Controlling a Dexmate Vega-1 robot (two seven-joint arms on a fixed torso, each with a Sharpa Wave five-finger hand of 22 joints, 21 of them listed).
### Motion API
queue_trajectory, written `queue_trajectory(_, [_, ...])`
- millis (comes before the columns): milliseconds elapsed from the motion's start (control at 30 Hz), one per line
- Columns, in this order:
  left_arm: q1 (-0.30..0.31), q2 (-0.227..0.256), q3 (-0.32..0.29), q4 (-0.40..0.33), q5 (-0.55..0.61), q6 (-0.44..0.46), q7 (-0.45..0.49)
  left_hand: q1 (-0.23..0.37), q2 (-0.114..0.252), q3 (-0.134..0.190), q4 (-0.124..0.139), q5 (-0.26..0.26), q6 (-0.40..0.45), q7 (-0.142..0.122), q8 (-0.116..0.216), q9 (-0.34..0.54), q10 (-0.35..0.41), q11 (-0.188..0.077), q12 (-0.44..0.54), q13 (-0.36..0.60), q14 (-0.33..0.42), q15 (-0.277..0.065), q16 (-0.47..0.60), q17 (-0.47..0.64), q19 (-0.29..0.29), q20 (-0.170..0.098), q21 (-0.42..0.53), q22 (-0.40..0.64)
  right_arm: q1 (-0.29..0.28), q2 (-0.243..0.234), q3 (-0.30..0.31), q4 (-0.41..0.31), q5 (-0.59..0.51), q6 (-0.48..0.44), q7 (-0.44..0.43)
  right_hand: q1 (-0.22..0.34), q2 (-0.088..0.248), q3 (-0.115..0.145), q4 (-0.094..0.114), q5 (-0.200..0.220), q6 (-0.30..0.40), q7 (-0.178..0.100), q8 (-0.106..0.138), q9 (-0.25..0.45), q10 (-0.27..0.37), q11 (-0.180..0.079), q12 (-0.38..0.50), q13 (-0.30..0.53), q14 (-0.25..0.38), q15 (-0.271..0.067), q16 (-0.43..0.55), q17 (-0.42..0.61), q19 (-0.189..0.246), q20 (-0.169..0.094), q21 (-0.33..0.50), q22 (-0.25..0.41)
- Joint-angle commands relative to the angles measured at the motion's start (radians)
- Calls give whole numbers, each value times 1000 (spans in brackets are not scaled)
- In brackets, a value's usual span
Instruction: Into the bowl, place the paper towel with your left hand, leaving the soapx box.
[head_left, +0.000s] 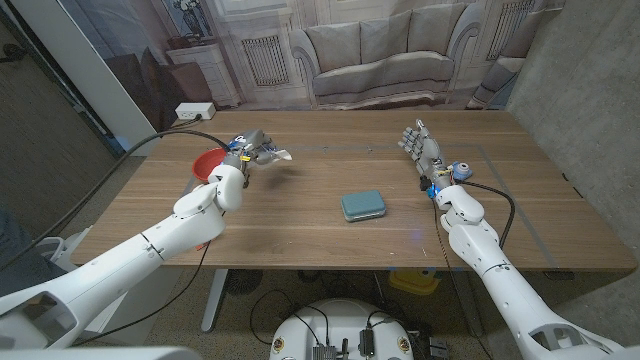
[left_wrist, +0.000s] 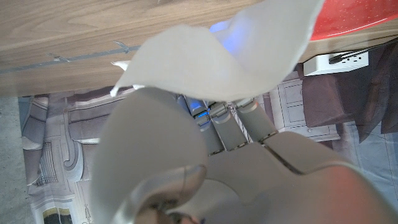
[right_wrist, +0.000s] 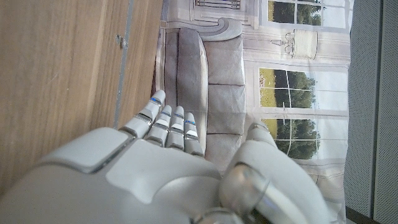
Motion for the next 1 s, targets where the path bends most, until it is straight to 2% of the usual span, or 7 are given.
queue_trajectory(33, [23,24,-33,-18,-10,3,21,1,-4,8,2,-3,9,2,3,1,9,4,-2,7,8,-31,1,3,1,3,-3,3,11,-2,-1,8,0,-2,6,1,8,3,-7,-3,11,2,-2,4,6,1,-4,3,5,3,-5,5,11,-3,-2,3])
queue_trajectory(700, [70,53,-91,-31,-35,22,73,0,-4,11,4,-3,8,-1,4,-2,9,2,-9,18,6,-31,-1,9,-3,4,-5,4,21,-4,-3,20,4,-10,14,0,9,2,-8,-3,13,2,-2,4,8,2,-4,3,5,3,-5,5,13,-2,-8,3])
queue_trajectory(1000, [72,62,-107,-29,-44,38,86,0,-5,12,4,-3,13,0,6,-3,12,2,-10,22,8,-32,-1,11,-3,5,-5,4,22,-1,-1,26,4,1,18,0,9,1,-8,-3,13,1,-2,4,8,1,-4,3,6,3,-5,5,14,-2,-10,3])
